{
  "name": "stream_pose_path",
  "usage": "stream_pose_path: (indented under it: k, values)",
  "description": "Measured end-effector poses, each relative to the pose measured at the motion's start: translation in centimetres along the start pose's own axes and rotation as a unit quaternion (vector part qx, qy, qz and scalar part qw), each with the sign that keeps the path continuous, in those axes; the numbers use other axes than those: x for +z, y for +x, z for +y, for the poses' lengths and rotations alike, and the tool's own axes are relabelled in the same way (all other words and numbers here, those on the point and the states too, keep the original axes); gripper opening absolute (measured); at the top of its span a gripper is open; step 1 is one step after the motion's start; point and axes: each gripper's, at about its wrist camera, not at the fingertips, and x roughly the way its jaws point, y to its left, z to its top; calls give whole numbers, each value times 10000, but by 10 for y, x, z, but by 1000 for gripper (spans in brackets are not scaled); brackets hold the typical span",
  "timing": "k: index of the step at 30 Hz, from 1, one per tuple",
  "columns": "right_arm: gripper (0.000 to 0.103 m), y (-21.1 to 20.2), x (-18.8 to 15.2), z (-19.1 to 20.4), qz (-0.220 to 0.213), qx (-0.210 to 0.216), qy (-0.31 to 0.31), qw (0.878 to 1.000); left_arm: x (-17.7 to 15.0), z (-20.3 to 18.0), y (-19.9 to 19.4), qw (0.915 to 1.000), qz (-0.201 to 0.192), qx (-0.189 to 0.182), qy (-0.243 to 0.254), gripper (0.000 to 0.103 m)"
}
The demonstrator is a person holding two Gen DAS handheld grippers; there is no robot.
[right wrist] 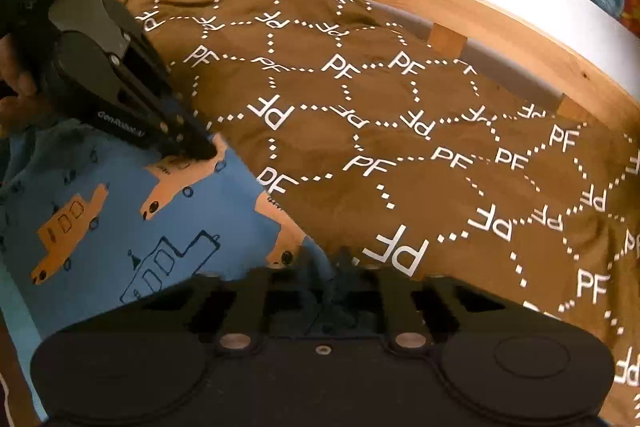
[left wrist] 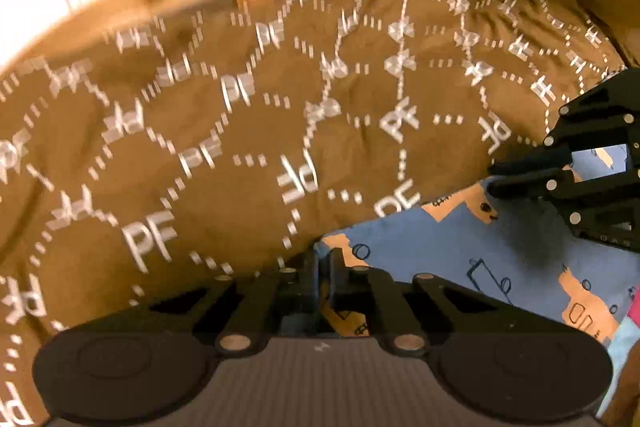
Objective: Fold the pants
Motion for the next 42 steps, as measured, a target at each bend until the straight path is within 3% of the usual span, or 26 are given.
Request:
stream_pose_path:
  k: [4, 10, 11, 12, 14, 15, 18, 20, 22, 24, 26, 27, 29, 33, 36, 38, 42]
  values:
    - [2, -4, 1, 5, -142, -210, -187, 9995, -6, -10, -5, 9990, -265, 291, 191, 4]
    - [7, 15, -7, 9, -92, -473, -178, 9987, -8, -14, 20, 9990, 21, 413, 138, 7]
    - [17, 12, -8, 10, -145, -533, -167, 9983, -9, -14, 20, 9991, 14, 408, 89, 11]
    - [34, 7, -10, 10, -189, -596, -101, 9980, -10, -16, 18, 9990, -21, 446, 58, 14]
    - [50, -14, -18, 11, -363, -759, 12, 9965, -12, -19, 10, 9981, -103, 602, 14, 40]
    - [58, -26, -24, 12, -465, -859, 28, 9952, -13, -22, 4, 9978, -148, 648, 8, 45]
    - [62, -68, -55, 15, -530, -1258, 156, 9905, -16, -35, -15, 9976, -357, 577, 135, 55]
    - [62, -91, -81, 12, -374, -1354, 473, 9890, -18, -49, -27, 9973, -472, 509, 234, 72]
    - [62, -109, -103, 6, -221, -1456, 726, 9864, -20, -65, -34, 9978, -460, 336, 342, 75]
    - [64, -120, -124, 0, 28, -1622, 747, 9839, -22, -83, -30, 9984, -236, -4, 514, 81]
    - [64, -125, -142, -11, 301, -1822, 906, 9786, -25, -101, -12, 9962, 304, -205, 794, 86]
    - [66, -127, -150, -18, 355, -1882, 1089, 9754, -27, -109, -2, 9941, 546, -139, 929, 88]
    - [71, -139, -165, -36, 294, -1956, 1571, 9676, -29, -120, 6, 9905, 538, 110, 1257, 98]
    - [77, -168, -183, -60, 42, -2110, 2020, 9564, -22, -123, 4, 9896, 644, 239, 1268, 100]
    - [89, -193, -190, -72, -177, -2295, 1987, 9526, -7, -125, -7, 9919, 571, 273, 1105, 100]
    - [89, -206, -195, -84, -327, -2293, 2136, 9491, 9, -136, -16, 9925, 345, 178, 1157, 101]
    - [84, -215, -201, -117, -541, -1703, 2701, 9461, 57, -180, -28, 9852, -423, -183, 1652, 101]
